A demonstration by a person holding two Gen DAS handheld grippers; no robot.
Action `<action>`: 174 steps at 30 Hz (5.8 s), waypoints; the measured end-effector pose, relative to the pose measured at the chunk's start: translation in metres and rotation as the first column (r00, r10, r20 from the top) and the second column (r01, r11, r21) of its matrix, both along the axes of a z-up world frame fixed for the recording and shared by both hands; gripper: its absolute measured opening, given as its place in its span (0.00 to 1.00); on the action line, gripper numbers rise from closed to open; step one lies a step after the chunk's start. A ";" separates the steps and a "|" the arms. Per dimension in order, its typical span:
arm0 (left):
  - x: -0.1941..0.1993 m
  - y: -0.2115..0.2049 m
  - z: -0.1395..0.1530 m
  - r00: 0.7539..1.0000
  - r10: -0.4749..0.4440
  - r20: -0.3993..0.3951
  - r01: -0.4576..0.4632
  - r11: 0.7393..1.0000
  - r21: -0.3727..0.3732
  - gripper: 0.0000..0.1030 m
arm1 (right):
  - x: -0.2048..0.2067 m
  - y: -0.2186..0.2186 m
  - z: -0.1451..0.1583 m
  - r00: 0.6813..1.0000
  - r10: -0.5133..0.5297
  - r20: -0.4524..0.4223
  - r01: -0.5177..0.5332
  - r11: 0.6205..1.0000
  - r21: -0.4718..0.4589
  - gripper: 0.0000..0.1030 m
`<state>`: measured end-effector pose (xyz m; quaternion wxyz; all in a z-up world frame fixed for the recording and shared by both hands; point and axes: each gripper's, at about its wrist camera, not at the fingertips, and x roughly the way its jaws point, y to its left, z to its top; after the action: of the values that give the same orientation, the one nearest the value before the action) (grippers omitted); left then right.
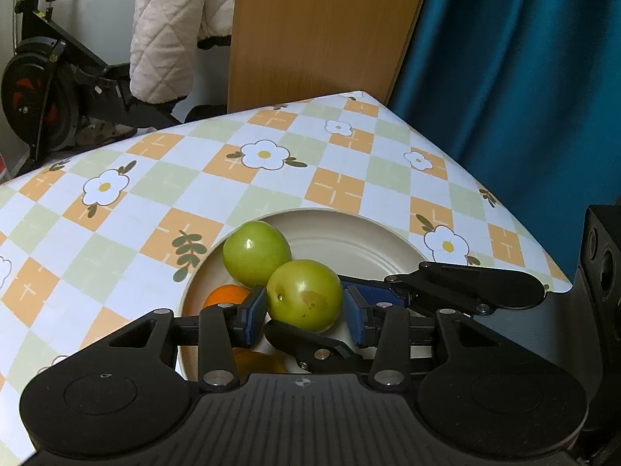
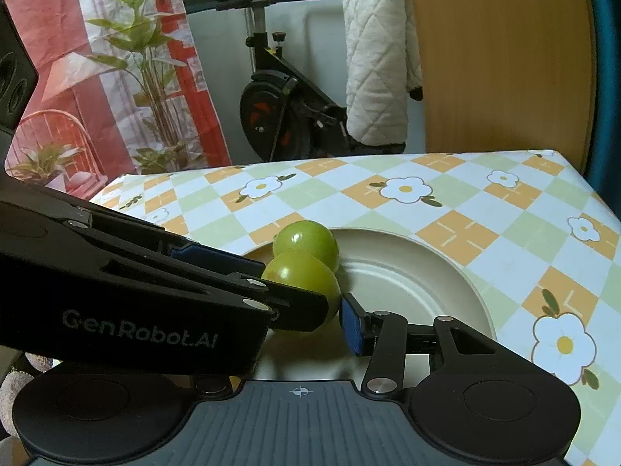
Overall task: Organize fruits
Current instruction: 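Lower the green fruit onto the plate and open the left tool, then withdraw the left tool from the plate, then move the left tool to a yellow lemon and close on it, then lift the lemon with the left tool and carry it over the plate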
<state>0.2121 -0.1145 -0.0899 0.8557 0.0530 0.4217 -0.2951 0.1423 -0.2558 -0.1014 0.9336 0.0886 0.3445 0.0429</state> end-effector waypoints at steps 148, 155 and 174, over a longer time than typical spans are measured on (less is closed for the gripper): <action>-0.119 0.123 -0.025 0.962 0.261 -0.082 -0.273 0.943 -0.189 0.53 | -0.090 0.126 0.013 0.975 0.224 0.011 -0.222 0.971 -0.083 0.48; -0.123 0.120 -0.023 0.962 0.263 -0.076 -0.273 0.946 -0.176 0.53 | -0.093 0.126 0.014 0.974 0.226 0.013 -0.224 0.970 -0.097 0.48; -0.104 0.079 0.021 0.983 0.177 0.047 -0.168 0.972 -0.163 0.53 | -0.088 0.084 0.050 0.983 0.131 0.132 -0.118 0.988 -0.096 0.48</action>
<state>0.1083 -0.0360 -0.0694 0.8921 -0.0429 0.3736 -0.2504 0.0540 -0.1720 -0.0518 0.9537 0.0227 0.2854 0.0921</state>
